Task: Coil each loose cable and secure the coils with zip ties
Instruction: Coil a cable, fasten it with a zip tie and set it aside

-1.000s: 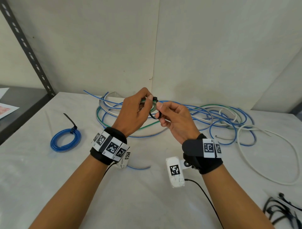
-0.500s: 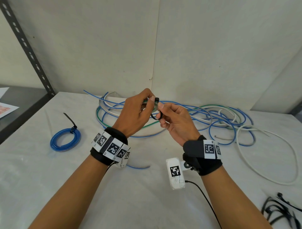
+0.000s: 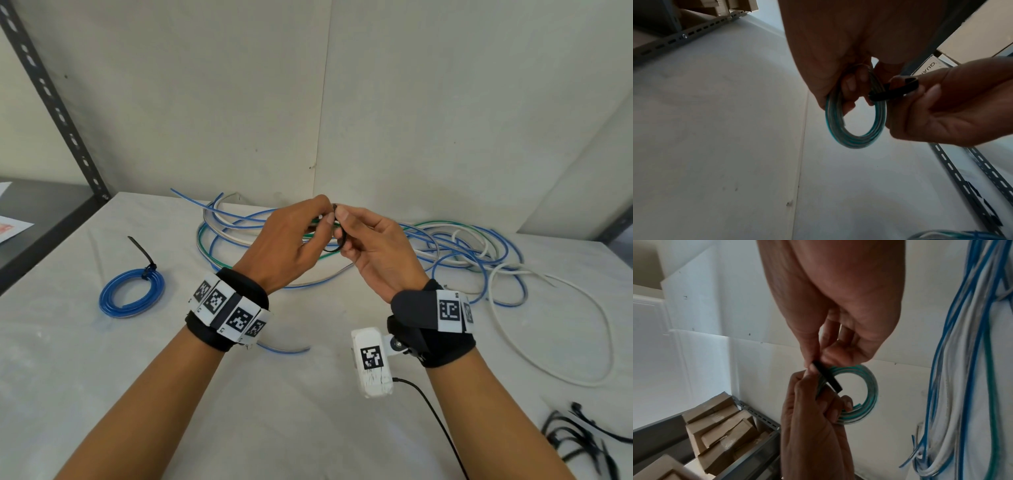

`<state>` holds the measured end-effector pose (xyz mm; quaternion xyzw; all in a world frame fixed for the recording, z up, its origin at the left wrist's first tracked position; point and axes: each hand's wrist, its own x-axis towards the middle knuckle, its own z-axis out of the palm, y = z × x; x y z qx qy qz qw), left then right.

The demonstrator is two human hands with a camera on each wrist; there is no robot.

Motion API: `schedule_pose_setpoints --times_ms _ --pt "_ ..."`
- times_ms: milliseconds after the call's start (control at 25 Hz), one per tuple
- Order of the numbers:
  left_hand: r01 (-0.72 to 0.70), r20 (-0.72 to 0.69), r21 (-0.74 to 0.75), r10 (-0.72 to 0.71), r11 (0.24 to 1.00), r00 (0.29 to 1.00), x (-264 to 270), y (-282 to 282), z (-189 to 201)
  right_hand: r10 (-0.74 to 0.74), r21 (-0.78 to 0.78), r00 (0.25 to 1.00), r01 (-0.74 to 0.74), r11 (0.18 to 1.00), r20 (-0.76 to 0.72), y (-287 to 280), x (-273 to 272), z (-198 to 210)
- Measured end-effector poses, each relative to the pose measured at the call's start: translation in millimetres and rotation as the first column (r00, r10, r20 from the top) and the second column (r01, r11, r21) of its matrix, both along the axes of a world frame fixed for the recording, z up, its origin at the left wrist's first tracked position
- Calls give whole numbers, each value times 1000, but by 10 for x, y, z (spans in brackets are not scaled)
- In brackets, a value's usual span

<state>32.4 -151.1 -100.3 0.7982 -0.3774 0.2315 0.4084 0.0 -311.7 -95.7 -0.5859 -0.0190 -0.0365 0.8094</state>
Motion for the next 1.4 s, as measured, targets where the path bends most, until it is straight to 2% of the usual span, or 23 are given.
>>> schedule_pose_setpoints --times_ms 200,280,320,400,480,520,680,880,960,1000,1040,1080,1160,1240,1280,1360,1400 --pt "63 -79 -89 -70 994 994 -80 -13 59 -40 -98 998 35 995 -50 -71 17 191" --pt "111 -166 -111 -128 988 978 -149 -78 43 -138 -128 989 132 983 -44 -143 79 334" --pt "128 -216 -132 -155 983 964 -177 -114 35 -214 -219 976 217 951 37 -174 122 392" --pt "145 -317 -205 -205 968 926 -206 -177 14 -285 -468 909 404 786 305 -206 186 437" --pt "154 -384 -270 -252 951 888 -224 -222 4 -250 -626 846 520 581 471 -197 200 423" --pt "152 -402 -288 -264 945 877 -231 -236 9 -241 -662 825 556 502 511 -198 195 420" --pt "128 -409 -336 -266 933 873 -283 -277 28 -162 -710 760 647 278 629 -219 144 392" --pt "76 -396 -369 -230 926 889 -302 -327 -14 -75 -683 691 722 109 719 -186 142 337" --pt "73 -398 -362 -224 929 890 -304 -333 -24 -84 -661 665 747 73 742 -176 157 312" --pt "69 -401 -357 -219 931 890 -305 -332 -29 -106 -667 673 740 89 732 -179 152 305" --pt "66 -401 -354 -215 933 890 -299 -329 -36 -147 -676 692 722 150 707 -191 155 304" --pt "67 -400 -357 -217 932 891 -297 -327 -30 -201 -673 720 693 256 665 -210 158 318" --pt "80 -396 -380 -241 921 886 -292 -313 -6 -268 -602 805 579 550 529 -214 138 349" --pt "108 -372 -403 -270 909 888 -296 -289 25 -241 -472 909 387 792 341 -153 49 350" --pt "121 -350 -408 -278 905 895 -301 -280 43 -198 -402 952 279 872 231 -122 -5 337" --pt "130 -330 -410 -279 903 902 -320 -266 58 -111 -298 992 126 946 68 -68 -95 315" --pt "125 -326 -406 -271 905 906 -326 -257 59 -96 -304 993 111 946 62 -51 -114 309"
